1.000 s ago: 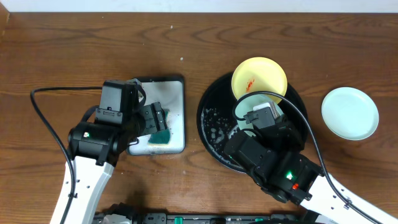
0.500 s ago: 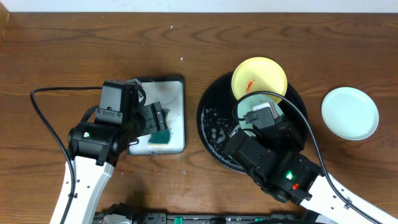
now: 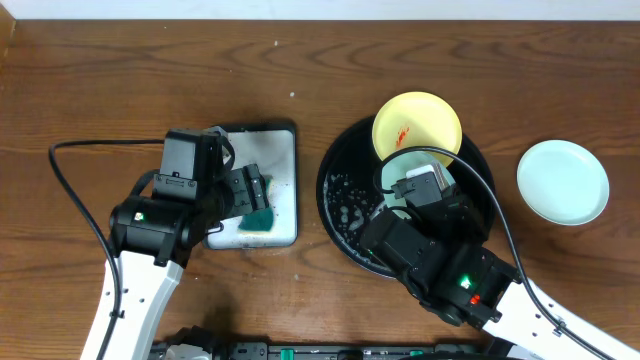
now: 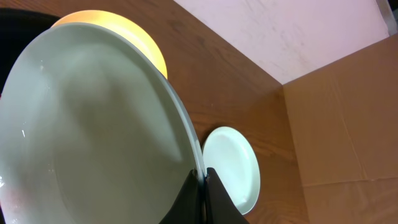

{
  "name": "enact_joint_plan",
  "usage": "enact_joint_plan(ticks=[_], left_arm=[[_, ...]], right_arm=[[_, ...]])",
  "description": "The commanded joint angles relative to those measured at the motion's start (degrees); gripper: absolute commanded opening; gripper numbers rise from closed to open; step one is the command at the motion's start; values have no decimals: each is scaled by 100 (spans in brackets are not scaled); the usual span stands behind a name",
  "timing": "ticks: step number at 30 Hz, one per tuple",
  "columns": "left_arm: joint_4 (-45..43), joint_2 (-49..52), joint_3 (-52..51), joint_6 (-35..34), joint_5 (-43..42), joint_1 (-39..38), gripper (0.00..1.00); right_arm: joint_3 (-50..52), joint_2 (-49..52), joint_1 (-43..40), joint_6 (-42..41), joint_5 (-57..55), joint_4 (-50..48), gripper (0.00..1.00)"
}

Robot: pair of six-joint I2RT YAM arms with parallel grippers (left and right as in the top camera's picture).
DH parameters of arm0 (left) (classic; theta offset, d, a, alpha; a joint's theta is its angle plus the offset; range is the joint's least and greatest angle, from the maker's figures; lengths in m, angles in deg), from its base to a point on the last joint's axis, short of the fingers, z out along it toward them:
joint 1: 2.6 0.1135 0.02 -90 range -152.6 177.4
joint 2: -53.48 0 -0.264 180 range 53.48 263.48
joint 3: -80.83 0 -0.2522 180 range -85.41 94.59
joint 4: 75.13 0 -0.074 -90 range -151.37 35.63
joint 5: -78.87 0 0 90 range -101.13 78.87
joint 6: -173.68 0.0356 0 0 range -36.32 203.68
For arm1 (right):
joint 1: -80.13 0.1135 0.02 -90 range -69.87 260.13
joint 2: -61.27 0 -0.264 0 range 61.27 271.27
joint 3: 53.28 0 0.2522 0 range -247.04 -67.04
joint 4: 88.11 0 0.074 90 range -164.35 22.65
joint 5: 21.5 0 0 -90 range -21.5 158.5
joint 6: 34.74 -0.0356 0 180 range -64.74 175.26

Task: Clean dirty plates on tray and stack at the side
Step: 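Tilt the gripped green plate upright with right gripper, then lift the green plate and stack it on the cleaned green plate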

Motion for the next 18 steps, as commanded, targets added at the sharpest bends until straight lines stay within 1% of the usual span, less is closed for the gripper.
enact_joint_plan(ticks=[1, 11, 13, 16, 18], left_arm=[[24, -20, 101, 15, 13, 13, 84], [24, -20, 101, 15, 13, 13, 84], [24, -20, 101, 15, 13, 13, 84], [24, -20, 101, 15, 13, 13, 84], [24, -20, 101, 15, 13, 13, 84]], right_arm=[[-35, -46, -50, -15, -125, -13, 1], [-35, -46, -50, -22, -125, -13, 1], [-35, -46, -72, -127, -122, -9, 1], [-35, -46, -302, -439, 35, -11, 1], [-35, -46, -595, -472, 282, -57, 1]])
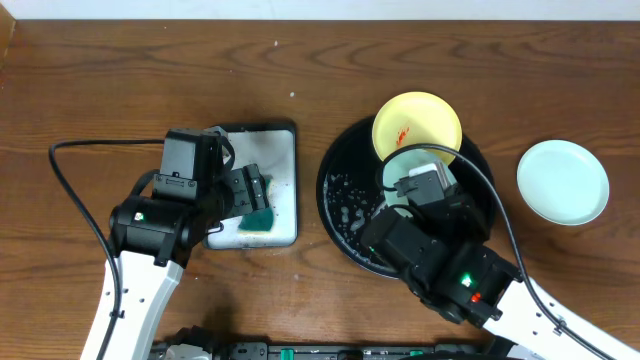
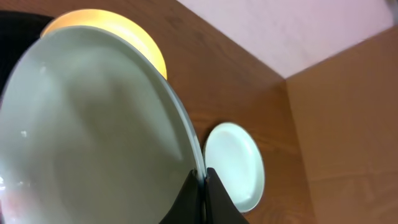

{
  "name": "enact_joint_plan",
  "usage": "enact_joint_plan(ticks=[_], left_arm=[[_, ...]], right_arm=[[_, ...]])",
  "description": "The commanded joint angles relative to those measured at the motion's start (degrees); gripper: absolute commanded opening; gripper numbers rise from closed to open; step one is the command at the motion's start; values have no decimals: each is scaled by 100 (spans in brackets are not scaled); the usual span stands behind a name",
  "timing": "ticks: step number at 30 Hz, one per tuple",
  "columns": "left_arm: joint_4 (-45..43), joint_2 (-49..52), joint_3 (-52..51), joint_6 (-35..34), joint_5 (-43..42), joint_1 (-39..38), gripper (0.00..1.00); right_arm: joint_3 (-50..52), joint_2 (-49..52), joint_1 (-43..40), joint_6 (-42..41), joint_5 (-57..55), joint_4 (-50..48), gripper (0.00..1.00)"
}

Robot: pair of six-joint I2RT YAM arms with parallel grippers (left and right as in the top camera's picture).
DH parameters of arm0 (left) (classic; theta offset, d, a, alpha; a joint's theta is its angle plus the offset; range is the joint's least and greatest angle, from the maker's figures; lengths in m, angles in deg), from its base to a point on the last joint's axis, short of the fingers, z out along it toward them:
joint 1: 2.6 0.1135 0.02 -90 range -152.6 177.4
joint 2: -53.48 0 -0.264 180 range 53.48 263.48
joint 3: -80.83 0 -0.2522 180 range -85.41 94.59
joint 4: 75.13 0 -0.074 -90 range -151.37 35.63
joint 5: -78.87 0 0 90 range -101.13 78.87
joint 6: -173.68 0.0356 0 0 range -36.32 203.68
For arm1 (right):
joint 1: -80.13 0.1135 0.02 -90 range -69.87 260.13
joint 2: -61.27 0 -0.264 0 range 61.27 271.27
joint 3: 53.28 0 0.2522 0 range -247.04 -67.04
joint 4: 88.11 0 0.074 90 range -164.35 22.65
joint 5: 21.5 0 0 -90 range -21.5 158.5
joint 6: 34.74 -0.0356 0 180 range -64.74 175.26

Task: Clean dirty plates on tray and stack at the side
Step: 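Lift the green plate and stack it on the cleaned green plate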

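My right gripper is shut on the rim of a pale green plate, held tilted over the round black tray; overhead, the arm hides most of that plate. A yellow plate with a red smear leans at the tray's far side and also shows behind the held plate as the yellow plate. A second pale green plate lies on the table to the right. My left gripper hovers over a green sponge; its jaws cannot be made out.
The sponge lies on a grey rectangular tray at centre left. Water drops and suds speckle the black tray's left floor. A cardboard box stands beyond the table's right side. A black cable loops on the table at far left.
My right gripper, still shut on the pale green plate, has shifted slightly, and the plate sits a little differently in the wrist view. The left arm and sponge have not moved.
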Motion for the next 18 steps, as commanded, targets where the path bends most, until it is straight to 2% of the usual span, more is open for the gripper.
enact_joint_plan(ticks=[1, 4, 7, 12, 15, 18], left_arm=[[26, -20, 101, 13, 13, 13, 84], [26, -20, 101, 13, 13, 13, 84], [24, -20, 101, 13, 13, 13, 84], [26, -20, 101, 13, 13, 13, 84], [24, -20, 101, 15, 13, 13, 84], [24, -20, 101, 15, 13, 13, 84]], right_arm=[[-35, -46, -638, -308, 264, -83, 1], [-37, -48, -1596, -227, 789, -398, 1], [-37, -52, -2719, 468, 2269, -883, 1], [-37, -28, -5147, 498, 4627, -1491, 1], [-35, 92, -6620, -120, 5818, -1856, 1], [-35, 348, -7917, -1040, 6116, -1954, 1]])
